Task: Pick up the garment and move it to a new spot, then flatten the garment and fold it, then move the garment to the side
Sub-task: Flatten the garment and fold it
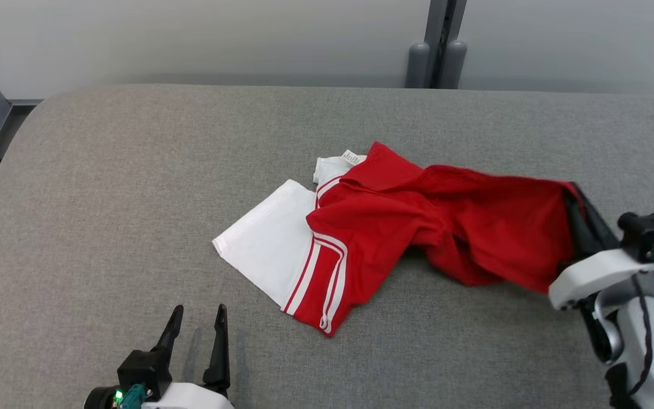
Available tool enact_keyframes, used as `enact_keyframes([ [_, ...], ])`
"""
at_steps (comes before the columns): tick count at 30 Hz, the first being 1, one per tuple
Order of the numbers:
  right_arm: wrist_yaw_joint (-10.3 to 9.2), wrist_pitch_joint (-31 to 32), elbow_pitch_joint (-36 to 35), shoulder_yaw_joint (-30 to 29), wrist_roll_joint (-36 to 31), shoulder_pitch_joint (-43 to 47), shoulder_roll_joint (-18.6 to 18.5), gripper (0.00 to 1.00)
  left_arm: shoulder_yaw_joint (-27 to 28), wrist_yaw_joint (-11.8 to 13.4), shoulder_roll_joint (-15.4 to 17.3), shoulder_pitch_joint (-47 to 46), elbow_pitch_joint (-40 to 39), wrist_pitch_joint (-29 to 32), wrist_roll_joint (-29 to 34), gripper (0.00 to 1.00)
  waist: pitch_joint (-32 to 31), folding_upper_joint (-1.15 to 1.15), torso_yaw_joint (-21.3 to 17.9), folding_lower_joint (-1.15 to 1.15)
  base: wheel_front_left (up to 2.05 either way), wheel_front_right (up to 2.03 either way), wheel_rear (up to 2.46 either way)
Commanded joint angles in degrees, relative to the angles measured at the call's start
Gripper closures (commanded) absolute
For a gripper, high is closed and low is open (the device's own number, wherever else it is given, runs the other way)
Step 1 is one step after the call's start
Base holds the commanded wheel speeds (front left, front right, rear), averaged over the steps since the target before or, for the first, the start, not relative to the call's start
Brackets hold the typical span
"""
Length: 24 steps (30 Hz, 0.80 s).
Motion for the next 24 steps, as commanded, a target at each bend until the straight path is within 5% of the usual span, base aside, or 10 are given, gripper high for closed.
enact_keyframes([
  [1,-0.02,-0.3,1.1,-1.4,-0.3,-1.7,-1.0,1.0,-0.2,-0.3,0.2,-1.2,0.0,-0.1,-0.5,0.0,1.0,0.0,0.8,0.0,0.0,0.0,0.0],
  [7,-0.02,-0.3,8.4,-8.4,-3.2,-9.0,-5.4,1.0,-2.2,-0.3,0.2,-3.5,0.7,-0.1,-0.7,0.0,4.3,0.0,3.3,0.0,0.0,0.0,0.0],
  [8,-0.02,-0.3,9.9,-9.5,-4.0,-10.0,-6.0,0.85,-2.4,-0.3,0.3,-3.8,0.9,-0.1,-0.8,0.0,4.7,0.0,3.7,0.0,0.0,0.0,0.0],
  [9,-0.02,-0.3,11.6,-10.7,-4.8,-11.0,-6.5,0.51,-2.5,-0.3,0.2,-4.1,1.0,-0.1,-0.8,0.0,5.2,0.0,3.9,0.0,0.0,0.0,0.0],
  [10,-0.02,-0.3,12.9,-12.2,-5.1,-11.9,-6.6,0.0,-2.7,-0.2,0.2,-4.3,1.1,-0.1,-0.8,0.0,5.5,0.0,4.1,0.0,0.0,0.0,0.0],
  [15,-0.02,-0.3,14.6,-18.0,-7.9,-13.8,-5.6,0.0,-3.0,0.2,0.2,-4.9,1.1,-0.1,-0.8,0.0,6.0,0.0,3.9,0.0,0.0,0.0,0.0],
  [24,-0.02,-0.3,8.6,-14.1,-6.3,-7.3,-0.5,0.0,-2.4,-0.1,0.2,-5.2,1.3,-0.1,-0.1,0.0,4.1,0.0,0.1,0.0,0.0,0.0,0.0],
])
